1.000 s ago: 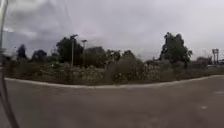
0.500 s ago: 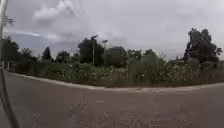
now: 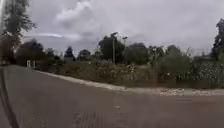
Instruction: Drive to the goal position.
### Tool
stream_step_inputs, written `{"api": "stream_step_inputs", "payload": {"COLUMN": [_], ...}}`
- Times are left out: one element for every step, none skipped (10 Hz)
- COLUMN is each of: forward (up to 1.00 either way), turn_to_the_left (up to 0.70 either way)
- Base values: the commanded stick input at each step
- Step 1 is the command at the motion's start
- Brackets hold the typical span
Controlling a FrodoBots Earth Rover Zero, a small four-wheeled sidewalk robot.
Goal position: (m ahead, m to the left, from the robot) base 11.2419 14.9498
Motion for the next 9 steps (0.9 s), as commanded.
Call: {"api": "stream_step_inputs", "payload": {"forward": [0.70, 0.70, 0.70, 0.70, 0.70, 0.70, 0.70, 0.70, 0.70], "turn_to_the_left": [0.35, 0.35, 0.35, 0.35, 0.35, 0.35, 0.35, 0.35, 0.35]}}
